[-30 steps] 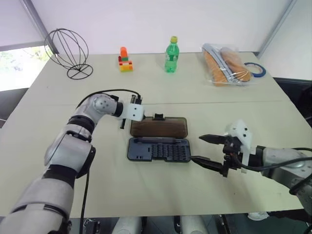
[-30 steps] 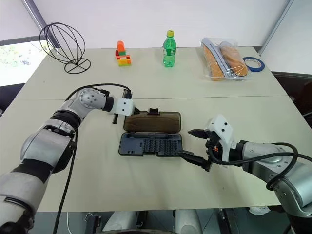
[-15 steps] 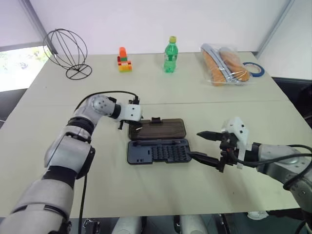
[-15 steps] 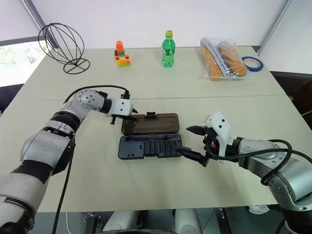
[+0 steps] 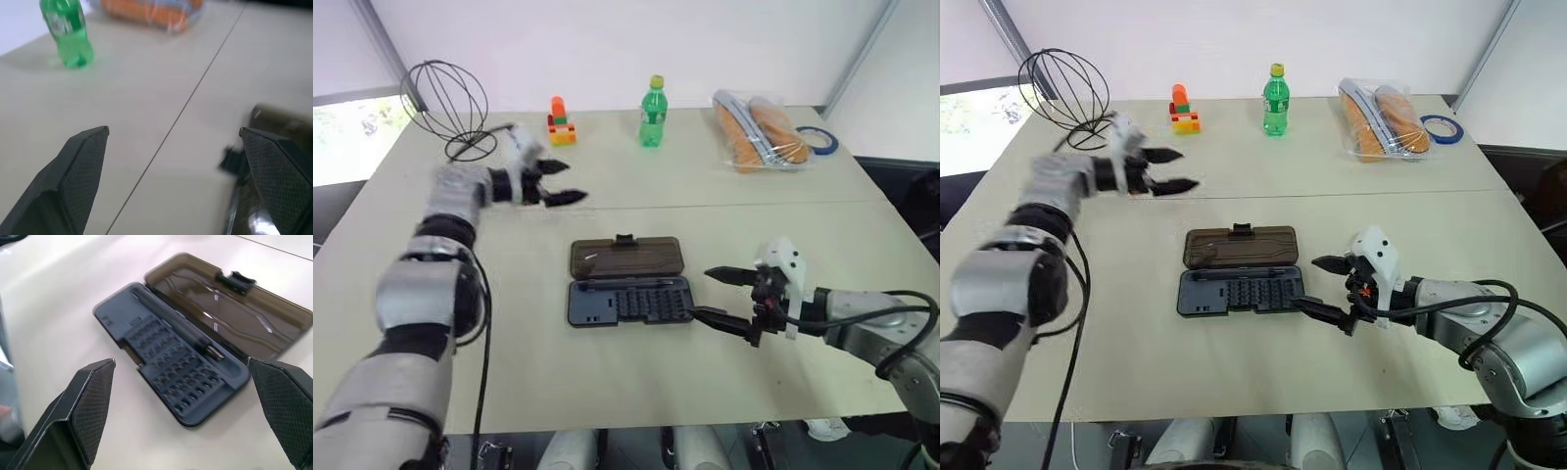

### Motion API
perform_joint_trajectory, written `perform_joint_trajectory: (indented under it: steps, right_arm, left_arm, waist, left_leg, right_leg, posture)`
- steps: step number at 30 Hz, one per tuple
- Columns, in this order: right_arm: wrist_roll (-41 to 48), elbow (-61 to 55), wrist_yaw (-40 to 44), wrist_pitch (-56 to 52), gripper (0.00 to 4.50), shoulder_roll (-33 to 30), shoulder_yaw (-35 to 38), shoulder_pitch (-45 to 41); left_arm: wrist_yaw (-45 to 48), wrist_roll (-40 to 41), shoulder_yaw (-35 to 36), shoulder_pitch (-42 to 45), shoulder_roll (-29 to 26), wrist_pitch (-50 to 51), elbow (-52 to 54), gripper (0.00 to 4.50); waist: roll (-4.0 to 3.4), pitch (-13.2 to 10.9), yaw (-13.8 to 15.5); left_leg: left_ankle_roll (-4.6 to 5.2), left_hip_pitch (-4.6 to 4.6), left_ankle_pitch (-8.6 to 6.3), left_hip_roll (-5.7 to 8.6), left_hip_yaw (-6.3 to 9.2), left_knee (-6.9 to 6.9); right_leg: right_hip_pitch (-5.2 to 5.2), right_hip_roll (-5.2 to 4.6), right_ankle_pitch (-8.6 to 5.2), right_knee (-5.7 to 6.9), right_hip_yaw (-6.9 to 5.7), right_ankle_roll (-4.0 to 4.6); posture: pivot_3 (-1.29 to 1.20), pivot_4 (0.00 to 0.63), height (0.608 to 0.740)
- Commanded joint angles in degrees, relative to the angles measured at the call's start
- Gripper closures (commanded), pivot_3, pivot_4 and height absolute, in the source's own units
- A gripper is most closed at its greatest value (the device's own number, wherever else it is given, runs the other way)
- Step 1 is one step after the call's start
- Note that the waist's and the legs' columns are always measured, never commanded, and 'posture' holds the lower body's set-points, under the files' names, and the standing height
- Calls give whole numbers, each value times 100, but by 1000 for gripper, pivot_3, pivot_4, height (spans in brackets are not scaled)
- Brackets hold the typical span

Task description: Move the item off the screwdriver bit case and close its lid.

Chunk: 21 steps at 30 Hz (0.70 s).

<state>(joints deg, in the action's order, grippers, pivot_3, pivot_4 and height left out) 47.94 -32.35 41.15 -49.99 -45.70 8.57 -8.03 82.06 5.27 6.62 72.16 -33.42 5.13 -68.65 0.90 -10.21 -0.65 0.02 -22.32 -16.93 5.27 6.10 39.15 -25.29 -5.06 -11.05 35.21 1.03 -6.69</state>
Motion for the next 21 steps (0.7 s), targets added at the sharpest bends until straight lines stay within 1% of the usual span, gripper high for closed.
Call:
perform_joint_trajectory:
  steps: [1,2,3,4,5,6,8,10,11,14,18,21]
  right_arm:
    - [199,245,32,93,0,151,204,-314]
    - [154,334,25,132,0,194,177,-394]
    - [62,443,-7,185,0,243,136,-493]
    - [-125,582,-81,275,0,296,56,-625]
    - [-450,841,-263,432,0,395,-78,-854]
    - [-667,1070,-403,524,0,488,-175,-1057]
    - [-1022,1429,-486,757,0,630,-346,-1378]
    - [-1259,1686,-449,861,0,705,-507,-1593]
    - [-1377,1823,-406,924,0,736,-599,-1706]
    - [-1719,2245,-326,1110,0,817,-827,-2038]
    - [-2055,2665,-107,1318,0,874,-1059,-2396]
    - [-2255,2885,38,1452,0,929,-1186,-2564]
  left_arm:
    - [737,492,-48,-830,-212,1083,1593,438]
    - [708,604,-67,-1209,-259,1336,2214,560]
    - [618,740,-56,-1656,-309,1630,2938,834]
    - [485,893,-13,-2143,-352,1919,3702,1286]
    - [232,1110,104,-2791,-350,2282,4686,1885]
    - [-17,1282,202,-3335,-336,2582,5498,2342]
    - [-358,1262,170,-4352,-342,2408,6760,3225]
    - [-623,1281,31,-5053,-358,2450,7669,4295]
    - [-767,1379,-3,-5330,-326,2587,8035,4404]
    - [-1094,1445,-183,-5866,-257,2605,8544,4404]
    - [-1410,1337,-478,-6108,-190,2310,8510,4404]
    - [-1525,1191,-713,-6186,-245,2056,8322,4404]
  waist:
    - [-11,6,-25]
    - [-20,12,-35]
    - [-24,13,-57]
    - [-25,13,-65]
    - [-24,12,-86]
    - [-23,12,-77]
    - [-26,10,-103]
    - [-26,9,-13]
    - [-28,8,34]
    - [-30,10,114]
    - [-33,11,129]
    - [-34,11,119]
  left_leg:
    - [0,2,0,-1,0,-2]
    - [0,5,0,-1,-2,-1]
    - [-1,8,0,-1,-3,-4]
    - [-1,11,0,-5,-4,-6]
    - [-2,11,0,-7,-5,-7]
    - [-5,9,2,-9,-6,-10]
    - [-11,5,4,-13,-8,-11]
    - [-15,3,5,-13,-12,-15]
    - [-18,3,7,-13,-7,-15]
    - [-20,4,8,-8,-6,-13]
    - [-20,6,8,-6,-7,-13]
    - [-20,6,8,-6,-9,-14]
  right_leg:
    - [1,-1,0,1,3,1]
    - [1,-1,0,3,8,1]
    - [2,-1,0,2,13,2]
    - [1,1,0,3,19,2]
    - [-2,3,0,5,24,2]
    - [-8,5,0,8,28,4]
    - [-16,6,3,5,33,9]
    - [-20,3,3,7,37,10]
    - [-19,3,3,6,34,11]
    - [-11,0,7,1,32,16]
    - [-10,0,8,0,28,17]
    - [-10,1,8,-1,27,17]
  posture:
    - [0,150,740]
    - [0,150,740]
    - [0,150,740]
    - [0,150,740]
    - [0,150,740]
    - [0,150,740]
    - [0,150,740]
    - [0,150,740]
    - [0,150,740]
    - [0,150,740]
    - [0,150,740]
    - [0,150,740]
